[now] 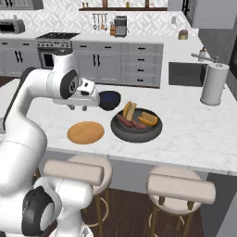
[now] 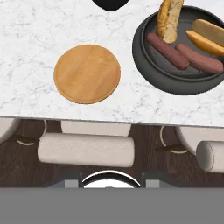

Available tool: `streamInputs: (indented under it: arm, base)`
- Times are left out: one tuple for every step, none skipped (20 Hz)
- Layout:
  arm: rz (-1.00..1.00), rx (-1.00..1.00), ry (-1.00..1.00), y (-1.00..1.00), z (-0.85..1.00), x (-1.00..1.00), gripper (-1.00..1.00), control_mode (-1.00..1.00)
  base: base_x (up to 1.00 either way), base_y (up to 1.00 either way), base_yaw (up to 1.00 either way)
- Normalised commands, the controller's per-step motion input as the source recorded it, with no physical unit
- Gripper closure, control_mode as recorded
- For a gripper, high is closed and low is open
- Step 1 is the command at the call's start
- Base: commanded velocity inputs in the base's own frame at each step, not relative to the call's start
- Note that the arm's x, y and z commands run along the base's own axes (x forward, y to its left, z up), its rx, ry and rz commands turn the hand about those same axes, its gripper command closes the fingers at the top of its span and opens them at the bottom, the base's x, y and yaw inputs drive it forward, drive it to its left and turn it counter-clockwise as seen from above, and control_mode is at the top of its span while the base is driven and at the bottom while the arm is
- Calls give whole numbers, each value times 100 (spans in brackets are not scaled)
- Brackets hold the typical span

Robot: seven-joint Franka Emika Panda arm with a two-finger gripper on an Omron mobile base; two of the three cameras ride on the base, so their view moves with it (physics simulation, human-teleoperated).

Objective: Place one bun and one sausage from the bowl on each plate.

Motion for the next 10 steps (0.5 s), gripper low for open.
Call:
streamInputs:
  arm:
    - [0,0,0,0,0,12,-100,-100]
    - [3,0,4,-11,0,64,-100,-100]
    - [12,0,6,-29,0,85,-100,-100]
    - [11,1,11,-34,-6,96,-100,-100]
    - [8,0,18,-51,-18,100,-100,-100]
    - [6,0,23,-83,-36,99,-100,-100]
    - [7,0,24,-81,-42,100,-100,-100]
    - [5,0,32,-87,-48,100,-100,-100]
    - [12,0,23,-89,-44,100,-100,-100]
    - [16,0,19,-90,-50,100,-100,-100]
  base:
    - [0,0,0]
    - [0,0,0]
    - [0,0,0]
    - [0,0,0]
    - [0,0,0]
    - [0,0,0]
    - [0,0,0]
    - [0,0,0]
    - [0,0,0]
    - [0,0,0]
